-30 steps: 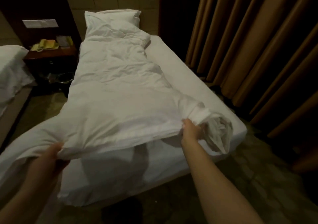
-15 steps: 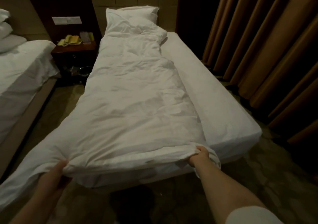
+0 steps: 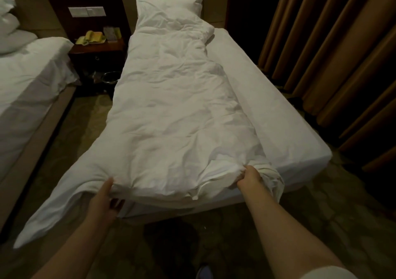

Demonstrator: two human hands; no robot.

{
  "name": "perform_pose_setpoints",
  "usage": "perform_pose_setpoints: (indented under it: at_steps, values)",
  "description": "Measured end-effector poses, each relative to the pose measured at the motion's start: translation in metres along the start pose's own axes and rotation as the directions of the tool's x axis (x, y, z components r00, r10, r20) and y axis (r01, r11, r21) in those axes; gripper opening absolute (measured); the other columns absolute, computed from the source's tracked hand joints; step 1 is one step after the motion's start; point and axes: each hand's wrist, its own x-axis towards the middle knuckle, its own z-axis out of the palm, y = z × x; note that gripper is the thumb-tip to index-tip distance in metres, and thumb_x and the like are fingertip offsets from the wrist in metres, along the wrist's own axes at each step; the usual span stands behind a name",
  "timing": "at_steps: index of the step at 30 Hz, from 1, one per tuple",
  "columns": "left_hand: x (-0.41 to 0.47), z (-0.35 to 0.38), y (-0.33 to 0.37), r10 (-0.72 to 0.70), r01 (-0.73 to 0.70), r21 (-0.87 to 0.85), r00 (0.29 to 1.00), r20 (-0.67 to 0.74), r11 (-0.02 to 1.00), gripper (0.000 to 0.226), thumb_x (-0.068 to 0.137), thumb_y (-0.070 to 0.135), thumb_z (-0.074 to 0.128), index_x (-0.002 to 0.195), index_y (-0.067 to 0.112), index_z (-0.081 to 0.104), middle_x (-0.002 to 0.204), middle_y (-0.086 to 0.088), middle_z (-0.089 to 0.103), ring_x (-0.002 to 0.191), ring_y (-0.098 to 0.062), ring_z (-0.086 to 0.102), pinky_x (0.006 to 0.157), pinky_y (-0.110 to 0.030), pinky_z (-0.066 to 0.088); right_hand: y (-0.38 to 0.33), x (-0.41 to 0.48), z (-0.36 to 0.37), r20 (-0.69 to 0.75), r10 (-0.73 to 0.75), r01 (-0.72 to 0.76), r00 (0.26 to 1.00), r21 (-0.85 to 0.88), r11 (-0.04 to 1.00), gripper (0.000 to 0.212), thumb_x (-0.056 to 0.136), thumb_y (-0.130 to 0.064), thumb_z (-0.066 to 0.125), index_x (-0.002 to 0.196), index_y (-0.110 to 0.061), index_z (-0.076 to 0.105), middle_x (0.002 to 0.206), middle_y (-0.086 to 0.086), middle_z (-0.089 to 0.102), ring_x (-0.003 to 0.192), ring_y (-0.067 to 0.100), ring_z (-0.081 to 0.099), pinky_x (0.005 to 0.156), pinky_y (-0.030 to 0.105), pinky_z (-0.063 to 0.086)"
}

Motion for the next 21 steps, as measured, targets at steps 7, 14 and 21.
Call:
perform_pose_setpoints:
  at_steps: [7,14,21]
  values:
    - [0.006,0.023,-0.044,-0.258,0.304,-0.262,0.946,0.194,0.916,0.044,0.091,0.047,0.051,0.127,0.021,0.054,0.094,-0.011,0.070,0.094,-0.032,0.057,0.077,-0.046,0.049,0.012,-0.044,0.031,-0.047,-0.037,0.038,0.998,0.017,0.999,0.061,0.096,-0.010,0.041,0.151,-0.026,0.021,0.147,0.011,0.038,0.132,0.035,0.039,0.111,0.052,0.029]
    - [-0.016,0.077,-0.096,-0.514,0.607,-0.297,0.789,0.337,0.737,0.061,0.084,0.056,0.060,0.126,0.013,0.048,0.125,-0.018,0.053,0.121,-0.040,0.046,0.100,-0.056,0.037,0.016,-0.071,0.036,-0.100,-0.071,0.075,0.992,0.030,0.997,0.040,0.093,-0.002,0.040,0.129,-0.016,0.047,0.136,0.011,0.051,0.123,0.026,0.051,0.110,0.039,0.034]
    - [-0.012,0.098,-0.108,-0.488,0.575,-0.281,0.810,0.324,0.768,0.048,0.093,0.043,0.053,0.128,0.011,0.052,0.086,-0.012,0.062,0.078,-0.028,0.056,0.079,-0.037,0.045,0.010,-0.087,0.039,-0.115,-0.048,0.059,0.992,0.093,0.994,0.037,0.095,-0.002,0.044,0.128,-0.019,0.044,0.111,0.012,0.045,0.116,0.029,0.048,0.109,0.038,0.034]
